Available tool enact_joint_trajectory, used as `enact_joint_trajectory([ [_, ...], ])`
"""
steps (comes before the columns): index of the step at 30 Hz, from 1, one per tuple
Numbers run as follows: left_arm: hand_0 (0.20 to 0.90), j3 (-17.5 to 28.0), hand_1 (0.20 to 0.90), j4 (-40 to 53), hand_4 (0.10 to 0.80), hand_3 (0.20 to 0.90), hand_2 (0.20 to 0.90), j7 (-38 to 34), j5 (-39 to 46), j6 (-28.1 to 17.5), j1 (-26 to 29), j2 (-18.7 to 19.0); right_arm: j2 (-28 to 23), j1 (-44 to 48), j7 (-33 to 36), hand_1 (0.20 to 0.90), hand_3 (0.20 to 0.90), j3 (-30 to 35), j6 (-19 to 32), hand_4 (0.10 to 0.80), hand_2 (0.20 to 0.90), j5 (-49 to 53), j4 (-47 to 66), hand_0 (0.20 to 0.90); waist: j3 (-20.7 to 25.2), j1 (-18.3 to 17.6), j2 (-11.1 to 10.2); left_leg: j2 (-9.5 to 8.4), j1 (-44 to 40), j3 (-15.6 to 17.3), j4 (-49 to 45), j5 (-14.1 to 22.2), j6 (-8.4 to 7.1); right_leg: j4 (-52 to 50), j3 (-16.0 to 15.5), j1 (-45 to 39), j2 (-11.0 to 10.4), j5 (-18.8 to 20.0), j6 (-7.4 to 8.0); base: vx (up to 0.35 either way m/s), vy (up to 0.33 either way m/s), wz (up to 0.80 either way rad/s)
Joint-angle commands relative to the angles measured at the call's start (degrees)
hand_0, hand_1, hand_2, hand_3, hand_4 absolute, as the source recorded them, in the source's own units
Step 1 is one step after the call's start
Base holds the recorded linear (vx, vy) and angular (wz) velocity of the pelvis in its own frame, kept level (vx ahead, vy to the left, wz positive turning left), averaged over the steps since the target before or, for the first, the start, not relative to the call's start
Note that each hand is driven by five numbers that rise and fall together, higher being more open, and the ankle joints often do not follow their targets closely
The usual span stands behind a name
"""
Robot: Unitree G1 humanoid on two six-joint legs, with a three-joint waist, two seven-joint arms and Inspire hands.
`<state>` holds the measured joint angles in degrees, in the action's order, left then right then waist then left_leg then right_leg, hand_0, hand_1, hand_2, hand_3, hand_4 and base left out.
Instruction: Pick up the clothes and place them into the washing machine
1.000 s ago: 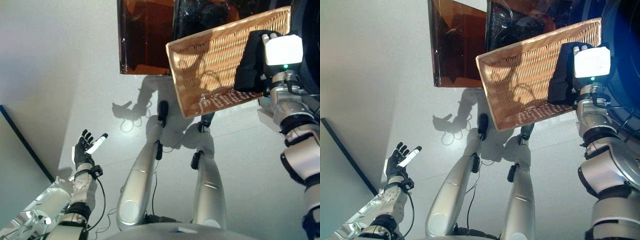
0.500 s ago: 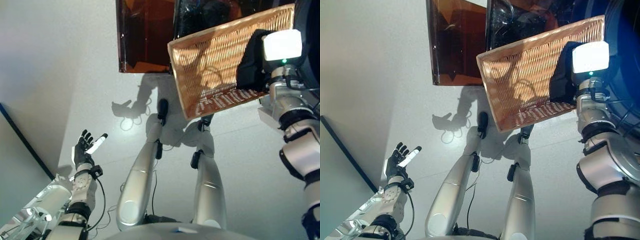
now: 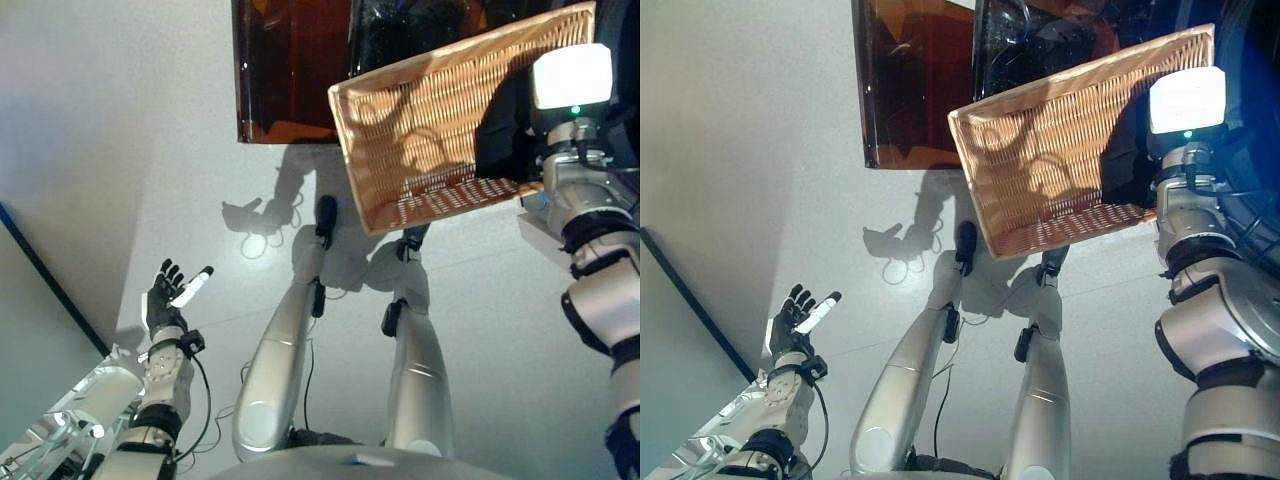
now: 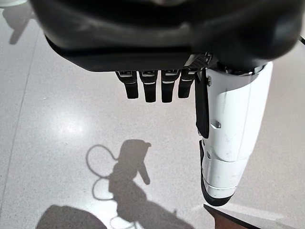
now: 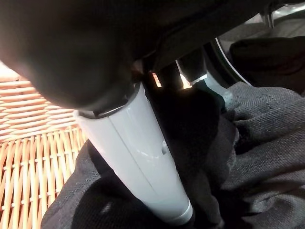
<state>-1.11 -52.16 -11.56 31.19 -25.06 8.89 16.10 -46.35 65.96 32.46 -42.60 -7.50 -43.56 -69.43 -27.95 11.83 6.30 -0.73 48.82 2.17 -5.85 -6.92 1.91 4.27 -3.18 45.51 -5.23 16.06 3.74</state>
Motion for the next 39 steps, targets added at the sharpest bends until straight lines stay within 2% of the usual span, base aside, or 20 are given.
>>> enact_joint_trajectory([
  [1,0.900,0.98,0.900,0.08,0.800,0.900,0.900,-3.23,0.27,-2.31,-4.14,3.54,-1.93,5.02,4.57,0.200,0.200,-0.34,0.77,0.300,0.200,2.98,4.32,0.200,0.28,1.57,4.88,-0.70,-5.19,-1.01,10.85,-4.72,-6.25,-3.55,0.23,-2.16,2.72,-4.80,1.42,0.000,0.000,0.00],
  [5,0.900,1.12,0.900,0.05,0.800,0.900,0.900,-3.21,0.46,-2.28,-4.27,3.25,-1.31,2.98,5.50,0.200,0.200,4.28,2.92,0.300,0.200,7.89,8.52,0.200,0.69,1.17,4.72,-0.60,-6.27,-0.57,10.85,-4.27,-6.19,-4.02,0.50,-2.98,2.90,-5.22,1.34,0.023,0.002,-0.04],
  [7,0.900,1.60,0.900,-0.49,0.800,0.900,0.900,-3.47,0.64,-2.05,-4.18,2.76,0.07,-1.13,6.05,0.200,0.200,11.38,7.09,0.300,0.200,16.26,15.59,0.200,1.45,0.57,4.38,-0.50,-7.52,-0.21,10.85,-3.95,-6.12,-4.23,0.69,-4.30,3.08,-5.56,1.24,0.065,0.003,-0.06],
  [11,0.900,2.47,0.900,-2.60,0.800,0.900,0.900,-3.51,0.60,-0.87,-4.23,2.29,4.65,-8.18,6.19,0.200,0.200,23.14,15.03,0.300,0.200,34.07,22.44,0.200,3.46,-0.25,3.75,-0.45,-9.76,0.23,10.85,-3.19,-5.93,-4.26,0.80,-6.78,3.30,-6.21,1.14,0.069,-0.006,-0.09],
  [16,0.900,4.65,0.900,-4.96,0.800,0.900,0.900,-2.72,-0.15,1.22,-4.70,2.72,9.66,-17.97,1.33,0.200,0.200,31.78,22.74,0.300,0.200,50.36,28.98,0.200,6.18,-1.26,2.38,-0.46,-12.93,0.65,10.85,-2.19,-5.83,-3.62,0.73,-10.88,3.42,-6.93,1.05,0.079,-0.039,0.03],
  [24,0.900,6.32,0.900,-7.29,0.800,0.900,0.900,-1.13,-2.07,3.78,-5.53,2.94,15.97,-28.18,-6.72,0.200,0.200,37.93,28.73,0.300,0.200,66.08,35.37,0.200,9.84,-1.20,1.62,-1.01,-16.66,0.73,10.85,-1.62,-5.57,-2.81,0.84,-15.43,3.48,-7.65,1.05,0.063,-0.036,-0.02],
  [32,0.900,5.69,0.900,-8.48,0.800,0.900,0.900,-0.76,-2.34,3.94,-5.51,2.36,19.10,-30.49,-8.97,0.200,0.200,42.47,32.50,0.300,0.200,76.65,36.28,0.200,11.36,-0.75,2.79,-1.32,-17.80,0.73,10.85,-1.35,-5.36,-2.37,1.10,-16.44,3.43,-8.21,1.02,0.007,-0.013,-0.01],
  [39,0.900,4.27,0.900,-8.54,0.800,0.900,0.900,-0.45,-1.63,4.15,-5.85,1.84,20.79,-28.66,-11.65,0.200,0.200,44.70,34.98,0.300,0.200,88.44,33.79,0.200,11.56,-0.26,3.68,-1.23,-17.30,1.16,10.85,-1.40,-5.25,-2.26,1.48,-15.79,3.69,-8.18,0.89,-0.009,-0.007,-0.03],
])
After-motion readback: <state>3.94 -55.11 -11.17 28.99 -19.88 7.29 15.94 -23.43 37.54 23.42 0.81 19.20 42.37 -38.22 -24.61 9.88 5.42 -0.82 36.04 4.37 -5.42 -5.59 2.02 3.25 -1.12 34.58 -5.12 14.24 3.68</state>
